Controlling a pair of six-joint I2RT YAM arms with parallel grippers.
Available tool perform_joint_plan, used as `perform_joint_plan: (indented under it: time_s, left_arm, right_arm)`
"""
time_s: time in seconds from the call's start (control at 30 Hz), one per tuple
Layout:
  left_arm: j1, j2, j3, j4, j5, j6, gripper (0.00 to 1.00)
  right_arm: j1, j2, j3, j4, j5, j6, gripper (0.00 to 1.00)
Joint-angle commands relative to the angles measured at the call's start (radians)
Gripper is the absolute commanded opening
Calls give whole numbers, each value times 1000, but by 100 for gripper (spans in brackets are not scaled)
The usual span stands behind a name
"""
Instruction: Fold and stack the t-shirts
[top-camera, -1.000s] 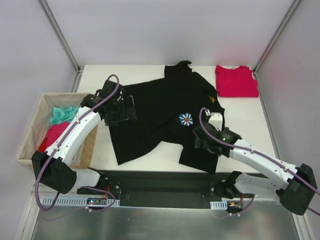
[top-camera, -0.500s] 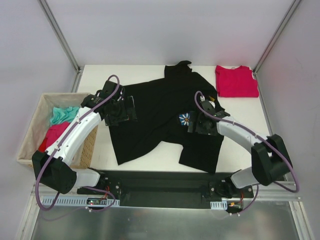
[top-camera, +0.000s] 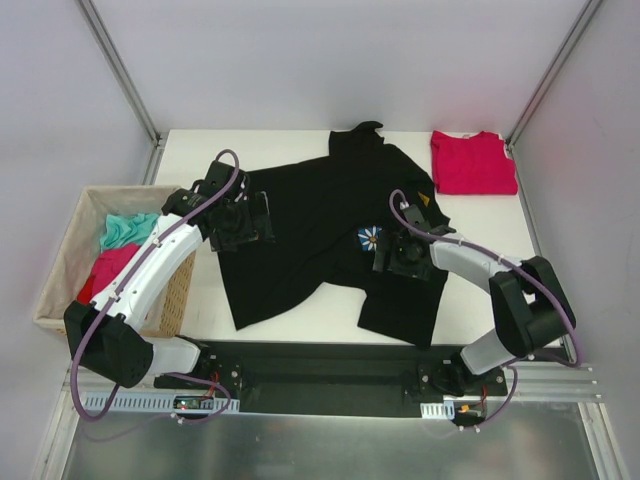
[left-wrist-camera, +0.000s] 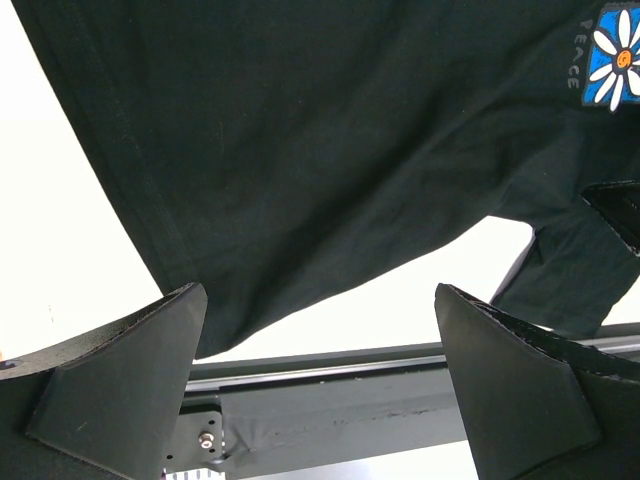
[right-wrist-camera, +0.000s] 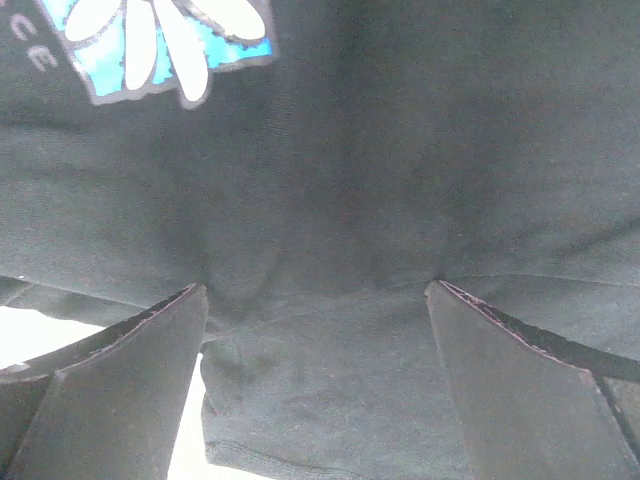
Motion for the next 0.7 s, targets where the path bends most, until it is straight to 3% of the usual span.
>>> perform_joint_plan:
  time_s: [0.0,0.47,0.67]
  left_arm:
    - [-8,0,6,6,25,9,99]
    - [-8,15,7,9,31,1,99]
    - [-8,19,7,15,37,-3,99]
  right_arm:
    - [-33,-25,-75,-12,-67,50,97]
    - [-168,-256,-258,-42,-126,58,97]
    - [-308,-371,-317,-96,-121,5,97]
